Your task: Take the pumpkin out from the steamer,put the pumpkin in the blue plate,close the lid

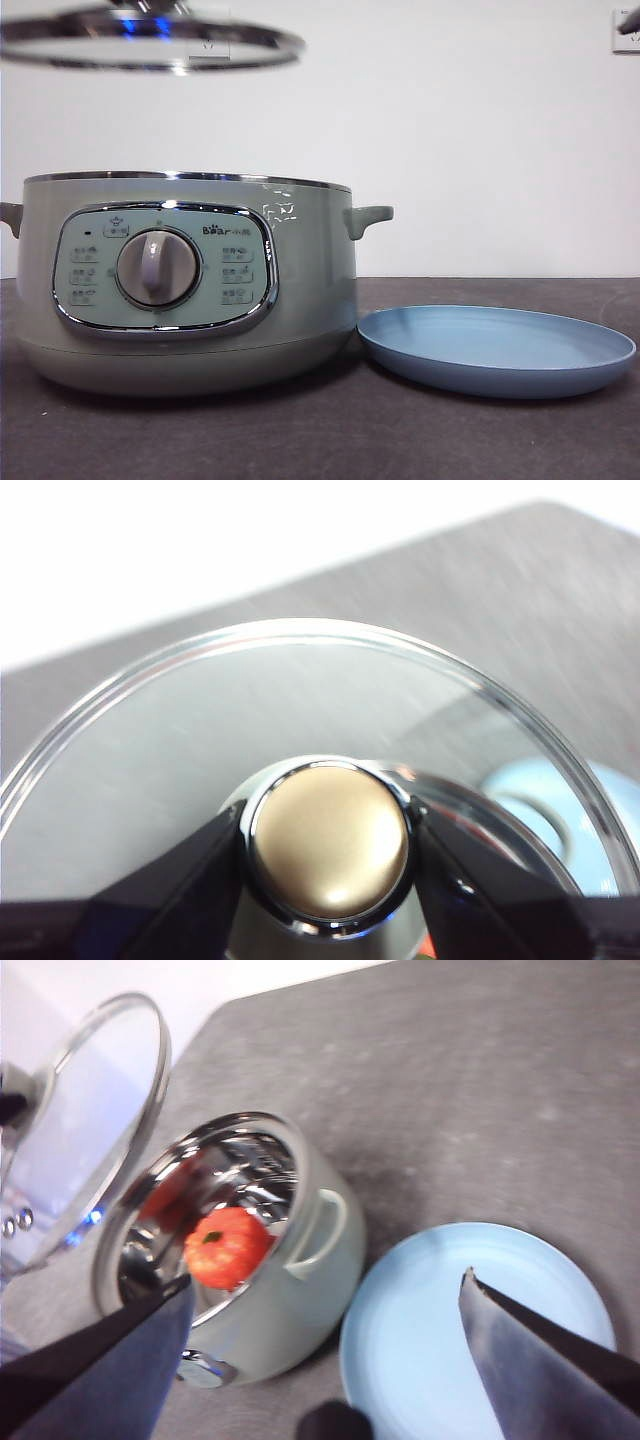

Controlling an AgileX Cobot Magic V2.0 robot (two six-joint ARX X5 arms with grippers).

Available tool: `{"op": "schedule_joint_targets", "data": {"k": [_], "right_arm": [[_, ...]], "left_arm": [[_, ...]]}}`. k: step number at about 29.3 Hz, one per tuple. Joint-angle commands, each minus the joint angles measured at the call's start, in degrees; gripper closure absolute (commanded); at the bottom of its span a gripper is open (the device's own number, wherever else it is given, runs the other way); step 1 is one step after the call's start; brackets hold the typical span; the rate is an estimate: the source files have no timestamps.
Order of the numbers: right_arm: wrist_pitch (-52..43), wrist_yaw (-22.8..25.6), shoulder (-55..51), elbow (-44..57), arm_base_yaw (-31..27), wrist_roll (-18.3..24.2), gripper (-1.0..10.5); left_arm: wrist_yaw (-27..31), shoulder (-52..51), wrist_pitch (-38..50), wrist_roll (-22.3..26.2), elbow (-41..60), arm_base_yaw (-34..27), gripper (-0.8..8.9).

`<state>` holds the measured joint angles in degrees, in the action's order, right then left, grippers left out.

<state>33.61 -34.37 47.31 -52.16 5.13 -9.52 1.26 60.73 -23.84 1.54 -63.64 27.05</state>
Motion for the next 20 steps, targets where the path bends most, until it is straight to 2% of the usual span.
{"op": "schedule_joint_targets", "data": {"k": [1,6,10,12,15,20], "right_arm": [[-2.71,-0.20,1.99,-0.15,2.14,-1.03,5.1],[-6.64,0.02,7.37,-1.14,7.89,-2.16,5.0],[-6.78,0.44,15.43,-5.33,15.19,-1.55,4.9],[-6.78,0.68,19.17,-7.67,18.40,-1.31,4.3],[-6.40,4.00,24.90,-12.02,23.56,0.46,3.4],[-4.83,9.73,33.18,-20.15,30.91,4.04,3.4]], "left_arm": [[2.99,-5.20,1.73,1.79,-0.59,-0.11,8.22],[6.51,-11.87,-1.44,1.79,-0.59,-0.11,8.22],[10.25,-16.17,-4.90,1.86,-0.59,-0.11,8.22],[12.72,-17.90,-6.19,3.04,-0.59,-0.11,8.22],[17.25,-20.57,-8.17,4.31,-0.61,-0.11,8.22],[20.11,-24.22,-11.50,4.55,-0.61,-0.11,8.22]]}}
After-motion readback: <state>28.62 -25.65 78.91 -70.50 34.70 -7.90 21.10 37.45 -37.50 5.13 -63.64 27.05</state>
